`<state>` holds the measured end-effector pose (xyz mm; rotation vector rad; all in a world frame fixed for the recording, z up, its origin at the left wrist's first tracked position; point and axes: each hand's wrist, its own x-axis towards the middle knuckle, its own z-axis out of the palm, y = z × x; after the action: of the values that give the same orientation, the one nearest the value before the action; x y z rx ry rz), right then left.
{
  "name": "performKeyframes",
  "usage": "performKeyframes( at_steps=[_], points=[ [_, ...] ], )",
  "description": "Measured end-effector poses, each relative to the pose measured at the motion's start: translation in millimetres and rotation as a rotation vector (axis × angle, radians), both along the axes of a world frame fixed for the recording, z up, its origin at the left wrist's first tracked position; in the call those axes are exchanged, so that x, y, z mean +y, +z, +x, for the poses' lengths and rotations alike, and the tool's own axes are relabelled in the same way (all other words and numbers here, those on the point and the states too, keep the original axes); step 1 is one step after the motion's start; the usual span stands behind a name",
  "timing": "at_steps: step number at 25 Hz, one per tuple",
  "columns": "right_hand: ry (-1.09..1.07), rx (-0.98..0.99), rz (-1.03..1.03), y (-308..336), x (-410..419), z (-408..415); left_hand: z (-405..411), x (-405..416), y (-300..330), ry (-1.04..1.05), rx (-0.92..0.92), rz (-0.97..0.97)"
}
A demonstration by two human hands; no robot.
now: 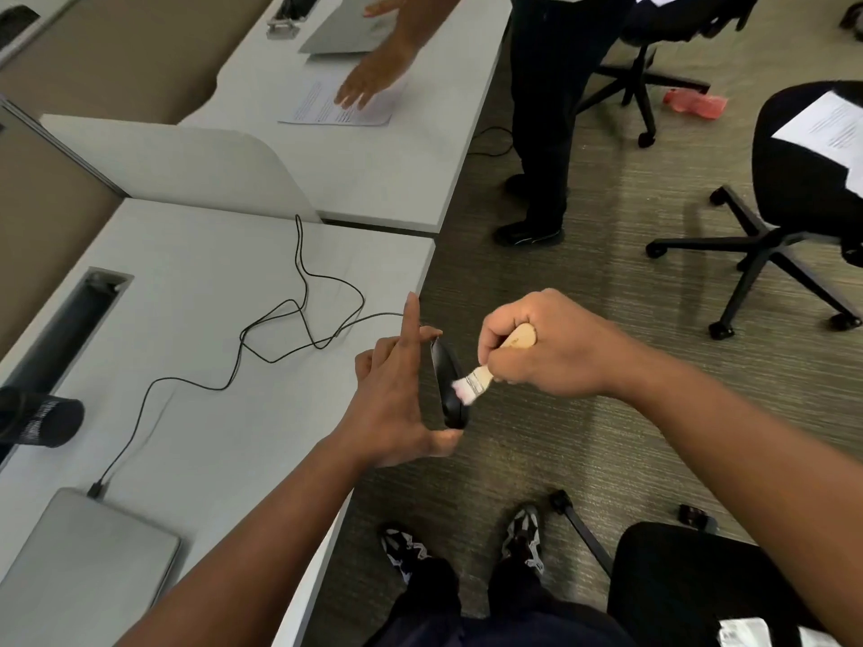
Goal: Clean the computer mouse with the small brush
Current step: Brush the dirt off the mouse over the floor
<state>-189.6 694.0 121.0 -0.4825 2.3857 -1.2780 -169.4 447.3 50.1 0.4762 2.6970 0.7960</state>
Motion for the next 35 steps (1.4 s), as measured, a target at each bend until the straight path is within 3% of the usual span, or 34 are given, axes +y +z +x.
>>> performKeyframes(
  at_steps=[5,9,14,19,23,28,32,35],
  points=[
    [-0.176,0.092,-0.067,0,-7,-2,3,5,2,-0.012,0.008,-0.005],
    [-0.024,-0.031,0.015,-1,-2,7,1,3,3,0.030,0.025,0.000],
    [-0.180,0.141,-0.135,0,-9,7,-2,4,2,0.044,0.024,0.008],
    [-0.001,0.015,-0.034,-3,-9,15,-4,6,-1,0.069,0.026,-0.004],
    [-0.143,0.117,-0.093,-2,-9,7,-5,7,-3,0.073,0.020,0.000],
    [-0.030,0.023,-0.045,-6,-10,17,-6,5,-4,0.105,0.029,0.006],
    [-0.179,0.137,-0.127,-6,-11,11,-6,6,-4,0.100,0.028,0.015],
    [-0.060,0.047,-0.084,-8,-10,12,-7,6,-2,0.095,0.017,0.017]
  ],
)
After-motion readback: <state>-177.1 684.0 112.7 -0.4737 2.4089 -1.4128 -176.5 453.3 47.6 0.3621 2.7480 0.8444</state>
